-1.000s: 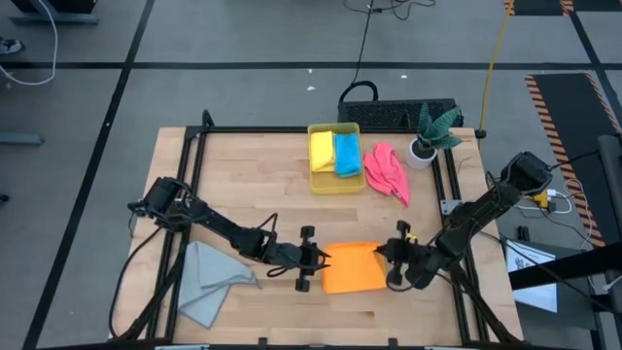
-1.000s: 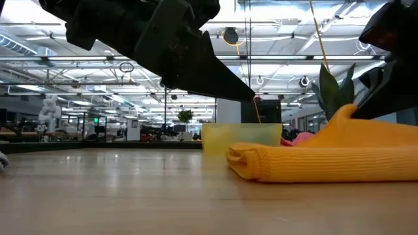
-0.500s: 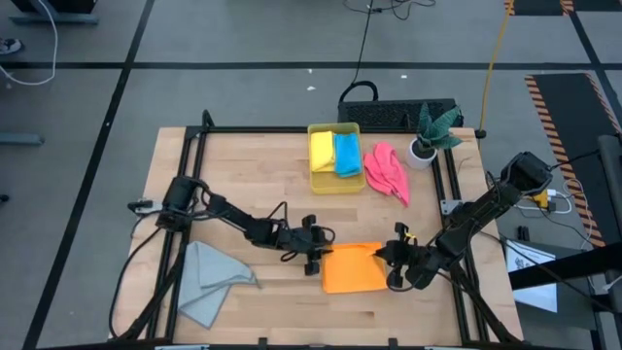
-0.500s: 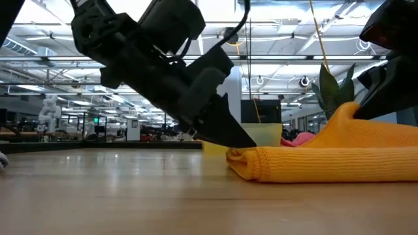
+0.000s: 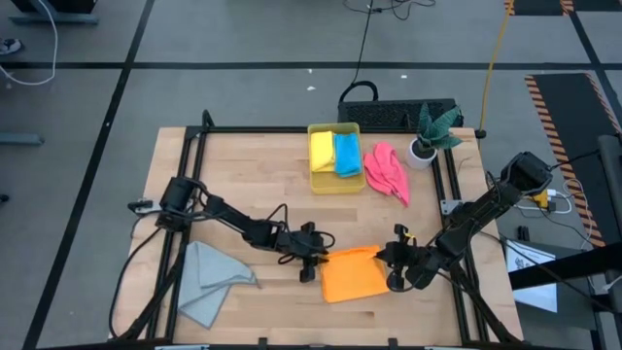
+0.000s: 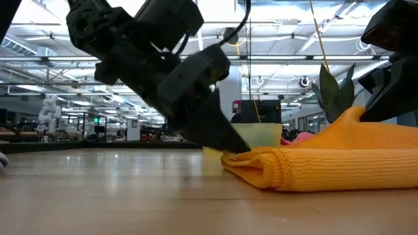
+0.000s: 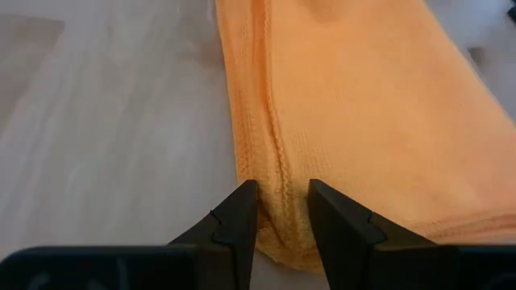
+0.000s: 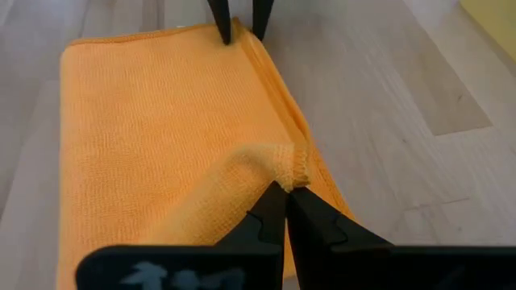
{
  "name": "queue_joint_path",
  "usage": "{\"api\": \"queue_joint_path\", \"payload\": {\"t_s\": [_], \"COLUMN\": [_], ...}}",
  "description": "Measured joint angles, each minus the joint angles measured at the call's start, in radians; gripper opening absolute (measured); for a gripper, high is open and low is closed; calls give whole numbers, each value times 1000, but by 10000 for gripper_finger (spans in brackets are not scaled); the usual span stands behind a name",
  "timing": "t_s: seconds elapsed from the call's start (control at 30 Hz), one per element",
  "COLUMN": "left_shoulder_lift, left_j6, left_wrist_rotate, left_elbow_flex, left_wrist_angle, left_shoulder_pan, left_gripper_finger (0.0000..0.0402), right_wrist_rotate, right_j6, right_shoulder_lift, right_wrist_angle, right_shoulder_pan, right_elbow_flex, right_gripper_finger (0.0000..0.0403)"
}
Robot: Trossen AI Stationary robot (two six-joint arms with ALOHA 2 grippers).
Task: Fold microfiber towels
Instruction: Fold the orange microfiber towel
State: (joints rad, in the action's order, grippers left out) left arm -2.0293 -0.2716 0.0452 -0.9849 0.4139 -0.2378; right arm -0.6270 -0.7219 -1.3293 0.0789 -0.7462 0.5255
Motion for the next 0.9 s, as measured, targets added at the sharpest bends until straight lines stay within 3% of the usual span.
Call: {"api": "queue_joint_path", "payload": {"t_s": [0.27,0.73,0.9], "left_shoulder_lift": [30,30,91], "left_j6": [73,85,85], "left_wrist_rotate": [12,37,61], "left_elbow_flex": [-1,-1,-1], "left_wrist_angle": [4,-75,-84], "left_shoulder_pan": [-25,-40,-64], "left_gripper_finger": [110,9,10], "right_wrist_rotate": [1,1,52], "right_j6": [0,1,9], "right_shoulder_lift": [0,0,1], "right_wrist_angle": [1,1,0], "right_shoulder_pan": [0,0,-14], "right_elbow_flex": [0,0,0], "right_gripper_finger": [0,0,0]}}
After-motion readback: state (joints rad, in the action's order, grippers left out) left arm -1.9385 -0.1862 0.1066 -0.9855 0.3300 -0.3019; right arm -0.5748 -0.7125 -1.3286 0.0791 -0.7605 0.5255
